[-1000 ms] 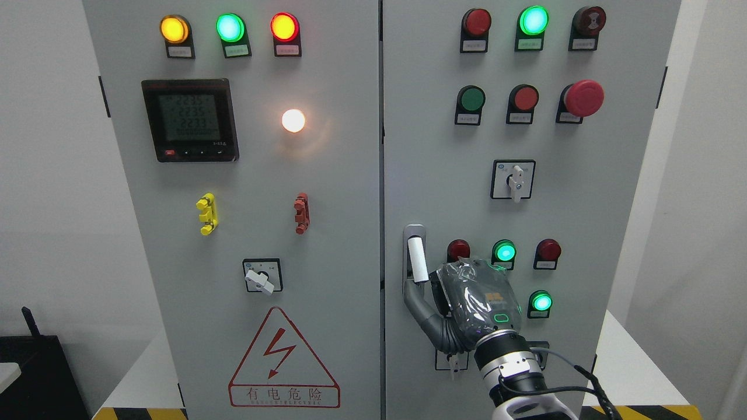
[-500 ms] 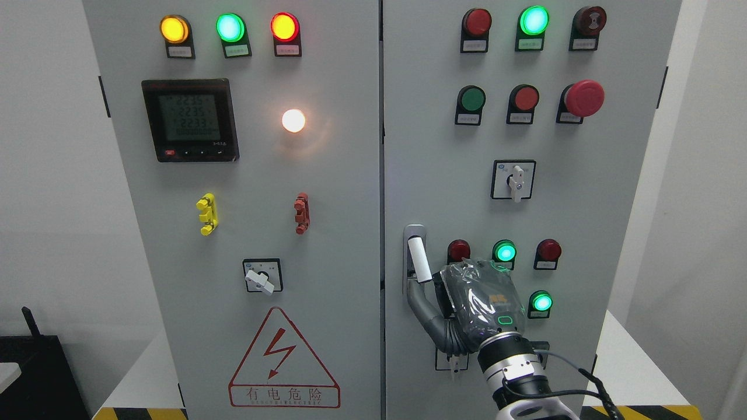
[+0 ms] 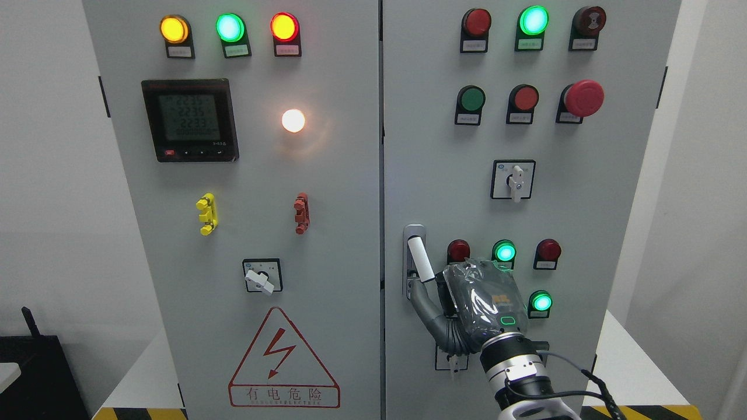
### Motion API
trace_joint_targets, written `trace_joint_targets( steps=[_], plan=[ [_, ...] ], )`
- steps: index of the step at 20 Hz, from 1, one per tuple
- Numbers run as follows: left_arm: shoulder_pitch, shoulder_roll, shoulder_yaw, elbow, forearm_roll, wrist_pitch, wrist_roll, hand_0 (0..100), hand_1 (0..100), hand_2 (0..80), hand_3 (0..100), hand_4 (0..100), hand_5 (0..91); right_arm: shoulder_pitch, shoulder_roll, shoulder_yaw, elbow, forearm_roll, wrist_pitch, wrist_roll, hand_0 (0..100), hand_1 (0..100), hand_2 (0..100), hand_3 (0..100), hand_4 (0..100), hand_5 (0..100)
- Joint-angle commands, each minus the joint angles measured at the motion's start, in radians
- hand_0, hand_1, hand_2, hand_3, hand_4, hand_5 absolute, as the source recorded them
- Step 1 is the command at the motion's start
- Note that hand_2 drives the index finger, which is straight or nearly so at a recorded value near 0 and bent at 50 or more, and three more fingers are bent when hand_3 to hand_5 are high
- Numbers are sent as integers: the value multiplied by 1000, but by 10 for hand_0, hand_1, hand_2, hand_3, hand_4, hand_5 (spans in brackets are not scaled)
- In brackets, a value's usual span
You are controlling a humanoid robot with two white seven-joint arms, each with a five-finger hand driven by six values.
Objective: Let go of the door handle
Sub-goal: 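Pull the latch handle outward from the door with the right hand, then rotate the pulled-out handle to horizontal with the right hand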
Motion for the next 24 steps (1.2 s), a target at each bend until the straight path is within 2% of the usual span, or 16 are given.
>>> trace_joint_targets(
  steps=[1, 24],
  plan=[
    [0, 0, 18, 0, 0, 0, 0, 120, 389, 0, 0, 0, 0, 0, 0, -3, -4, 11, 1, 1, 641, 22, 1000, 1000, 1000, 1000],
    [0, 0, 18, 0, 0, 0, 0, 120, 389, 0, 0, 0, 0, 11, -2, -22, -20, 14, 1, -2, 662, 36, 1000, 1000, 1000, 1000]
  ],
)
